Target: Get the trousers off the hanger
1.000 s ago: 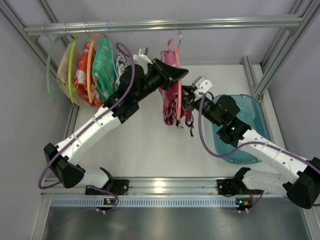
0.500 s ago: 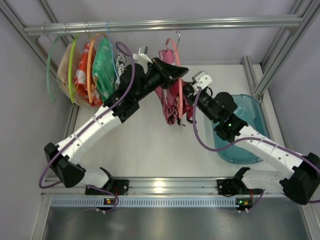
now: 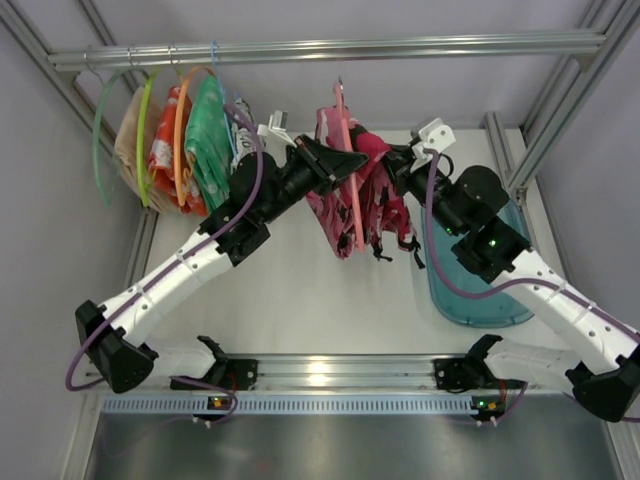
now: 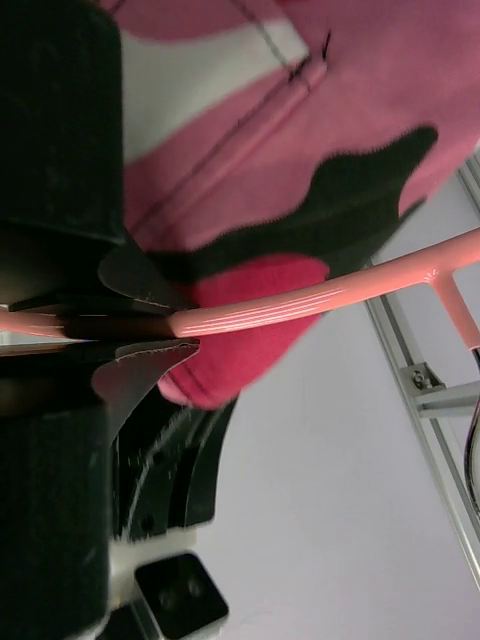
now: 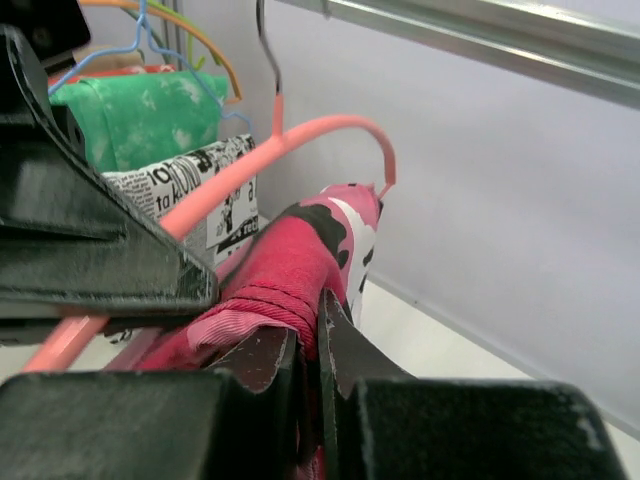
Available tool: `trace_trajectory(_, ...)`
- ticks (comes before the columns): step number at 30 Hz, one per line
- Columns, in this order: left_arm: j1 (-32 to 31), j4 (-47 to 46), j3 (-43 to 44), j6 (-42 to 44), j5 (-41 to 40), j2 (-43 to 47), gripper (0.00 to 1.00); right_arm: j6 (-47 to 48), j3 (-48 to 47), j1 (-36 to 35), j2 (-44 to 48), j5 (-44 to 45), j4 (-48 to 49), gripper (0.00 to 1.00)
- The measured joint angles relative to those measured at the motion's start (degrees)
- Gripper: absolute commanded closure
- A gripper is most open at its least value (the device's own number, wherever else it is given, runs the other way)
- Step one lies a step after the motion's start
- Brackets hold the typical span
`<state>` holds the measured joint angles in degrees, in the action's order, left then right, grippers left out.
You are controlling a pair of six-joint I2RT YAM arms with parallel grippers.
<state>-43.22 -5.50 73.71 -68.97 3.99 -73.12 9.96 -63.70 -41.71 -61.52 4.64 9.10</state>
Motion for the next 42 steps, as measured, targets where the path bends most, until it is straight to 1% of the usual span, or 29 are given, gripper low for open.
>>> trace_trajectory(6, 0.0, -0.5, -3.9, 1.0, -0.3, 0.3, 1.00, -0.7, -3.9, 0.9, 2.0, 0.8, -5.5, 1.00)
trace_trajectory(11, 0.4, -0.6, -7.5, 2.5, -0.9, 0.8, 1.00, -1.8, -6.8, 3.7, 3.0, 0.8, -8.9, 1.00)
trace_trajectory(15, 0.5, -0.7, -8.1, 3.0, -0.7, 0.8, 1.00, -1.9, -7.1, 5.7, 5.8, 0.2, -10.3, 1.00)
trace_trajectory(18, 0.8, -0.5, -7.0, 2.9, 0.3, 0.6, 1.00, -0.9, -3.8, 6.5, 10.1, 0.0, -9.2, 1.00)
trace_trajectory(20, 0.8, 0.0, -5.4, 2.6, 1.4, 0.2, 1.00, 0.3, 0.7, 6.8, 13.8, -0.1, -7.2, 1.00)
trace_trajectory(23, 0.8, 0.8, -2.0, 2.1, 2.7, -0.7, 1.00, 2.0, 7.5, 6.9, 16.6, -0.2, -3.8, 1.00)
trace_trajectory(26, 0.8, 1.3, 1.4, 1.9, 3.2, -1.7, 1.00, 3.1, 13.2, 7.1, 16.0, 0.0, -1.5, 1.00)
trace_trajectory(30, 0.9, 1.7, 4.1, 2.4, 3.5, -2.2, 1.00, 2.8, 14.1, 9.0, 11.9, 0.2, -2.1, 1.00)
trace_trajectory(33, 0.9, 1.7, 4.1, 2.9, 3.5, -2.1, 1.00, 1.9, 10.1, 10.6, 10.1, 0.2, -4.4, 1.00)
trace_trajectory(39, 1.1, 0.8, -0.3, 2.6, 3.6, -1.6, 1.00, 3.2, -10.4, 12.8, 7.2, 0.2, -6.4, 1.00)
trace_trajectory(42, 0.8, -0.3, -2.8, 2.1, 4.2, -1.6, 1.00, 5.2, -18.0, 12.8, 7.0, 0.6, -6.8, 1.00)
